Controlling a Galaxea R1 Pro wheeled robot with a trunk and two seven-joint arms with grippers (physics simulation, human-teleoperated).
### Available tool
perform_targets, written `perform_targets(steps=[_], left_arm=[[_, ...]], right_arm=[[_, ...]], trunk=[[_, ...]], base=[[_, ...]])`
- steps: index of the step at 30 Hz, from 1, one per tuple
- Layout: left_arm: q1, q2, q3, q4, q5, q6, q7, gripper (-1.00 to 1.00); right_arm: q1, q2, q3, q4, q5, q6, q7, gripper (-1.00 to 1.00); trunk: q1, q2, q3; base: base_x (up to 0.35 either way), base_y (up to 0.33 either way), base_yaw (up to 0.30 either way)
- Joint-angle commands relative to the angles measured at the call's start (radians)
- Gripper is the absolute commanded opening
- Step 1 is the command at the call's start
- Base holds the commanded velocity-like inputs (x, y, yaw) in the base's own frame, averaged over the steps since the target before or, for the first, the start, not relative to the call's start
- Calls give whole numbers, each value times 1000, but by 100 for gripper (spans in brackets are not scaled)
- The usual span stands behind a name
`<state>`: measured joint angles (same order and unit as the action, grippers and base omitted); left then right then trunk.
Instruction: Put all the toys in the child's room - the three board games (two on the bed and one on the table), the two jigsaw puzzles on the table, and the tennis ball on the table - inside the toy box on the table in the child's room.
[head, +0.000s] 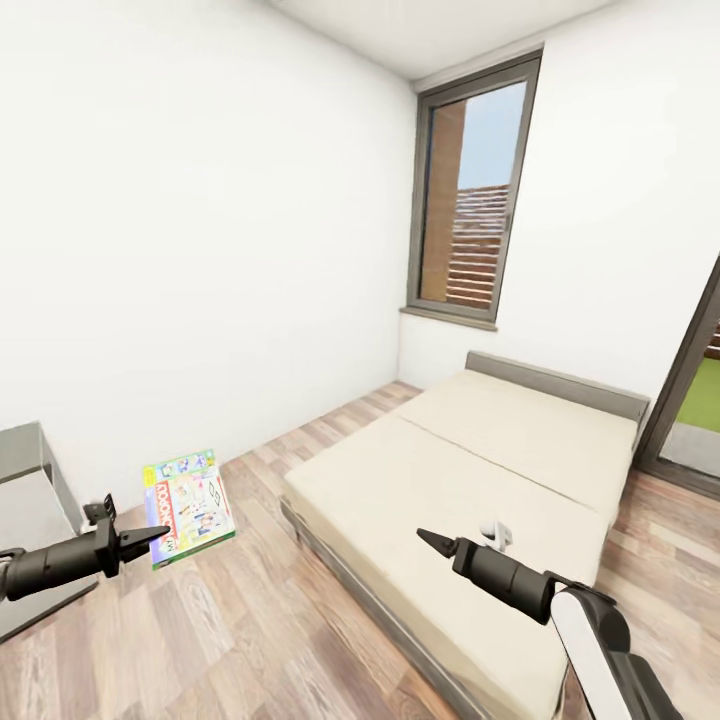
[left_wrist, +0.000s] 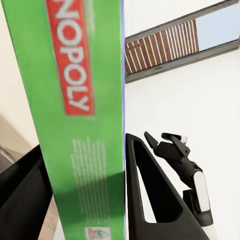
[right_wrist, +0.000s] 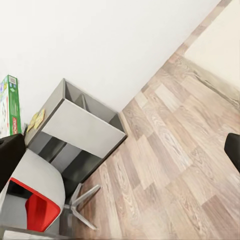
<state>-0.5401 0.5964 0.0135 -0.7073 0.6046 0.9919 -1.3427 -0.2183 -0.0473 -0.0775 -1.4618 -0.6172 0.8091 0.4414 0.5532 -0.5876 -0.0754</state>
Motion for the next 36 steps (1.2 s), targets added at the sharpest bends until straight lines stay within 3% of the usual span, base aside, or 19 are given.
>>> perform_targets(steps=[1,19,27,36], left_arm=[[-1,0,0,0,6,10,-1,-100],[-1,-1,-1,0,5,8,0,-100],[-1,-1,-1,0,5,8,1,-100],[-1,-2,-2,0,5,8,2,-100]], right_arm=[[-1,0,-2,-1,1,6,3,100],[-1,5,1,3,3,5,3,100],[-1,11,1,3,44,6,2,100],[-1,12,1,2,57,7,3,100]], trunk=[[-4,6,2],[-73,132,68],[-103,188,93],[-103,188,93]], base=[[0,0,267],[0,0,271],[0,0,284],[0,0,286]])
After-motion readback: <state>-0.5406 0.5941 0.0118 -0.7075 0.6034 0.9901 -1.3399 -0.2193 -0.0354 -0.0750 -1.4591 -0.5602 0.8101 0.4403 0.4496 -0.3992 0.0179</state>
